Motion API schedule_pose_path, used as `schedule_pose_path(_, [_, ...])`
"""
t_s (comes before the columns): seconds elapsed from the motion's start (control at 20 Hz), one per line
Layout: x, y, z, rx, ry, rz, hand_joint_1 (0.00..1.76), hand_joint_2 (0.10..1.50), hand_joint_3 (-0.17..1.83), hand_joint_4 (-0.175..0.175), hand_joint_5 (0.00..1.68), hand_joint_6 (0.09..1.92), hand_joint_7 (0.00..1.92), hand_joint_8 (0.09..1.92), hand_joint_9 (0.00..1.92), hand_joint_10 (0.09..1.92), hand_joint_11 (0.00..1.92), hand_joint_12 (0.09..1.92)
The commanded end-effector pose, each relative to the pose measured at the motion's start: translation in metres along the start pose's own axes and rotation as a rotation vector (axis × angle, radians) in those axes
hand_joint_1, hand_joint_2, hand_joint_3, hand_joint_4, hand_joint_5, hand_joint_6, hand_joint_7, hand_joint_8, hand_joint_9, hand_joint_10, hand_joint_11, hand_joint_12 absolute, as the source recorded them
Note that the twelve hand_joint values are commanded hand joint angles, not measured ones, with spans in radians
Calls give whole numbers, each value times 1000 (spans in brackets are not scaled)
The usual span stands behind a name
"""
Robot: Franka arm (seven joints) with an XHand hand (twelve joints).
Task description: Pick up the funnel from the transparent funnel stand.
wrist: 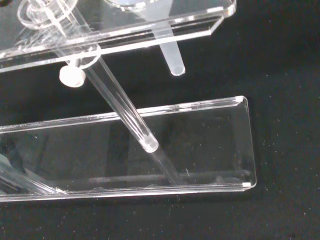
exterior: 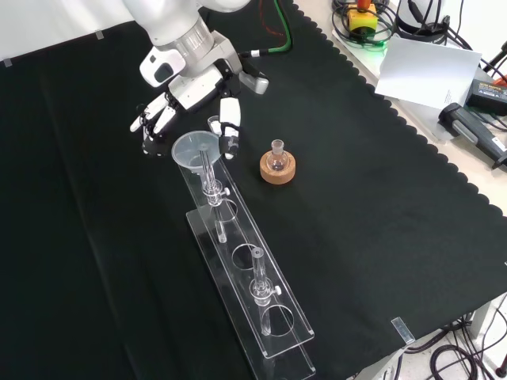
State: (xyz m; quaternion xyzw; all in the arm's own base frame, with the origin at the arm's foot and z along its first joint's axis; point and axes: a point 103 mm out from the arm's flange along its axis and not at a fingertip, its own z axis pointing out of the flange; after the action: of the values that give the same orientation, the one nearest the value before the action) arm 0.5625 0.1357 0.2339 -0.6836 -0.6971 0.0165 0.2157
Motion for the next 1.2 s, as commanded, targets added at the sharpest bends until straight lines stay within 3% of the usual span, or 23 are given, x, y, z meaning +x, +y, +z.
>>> schedule_pose_path(0.05, [-2,-4,4,19,-1,-7,517,725,62,-99,172,87,346,487,14,817,0,87])
schedule_pose_path(0.55, [3,-1,8,5,-24,-8,603,748,85,-90,207,87,375,513,27,828,0,87])
schedule_pose_path(0.95, [10,6,6,15,-48,-17,626,726,141,-75,318,87,486,524,112,808,0,87])
schedule_pose_path(1.2, [13,8,4,5,-61,7,655,665,281,-58,481,87,661,501,218,747,0,87])
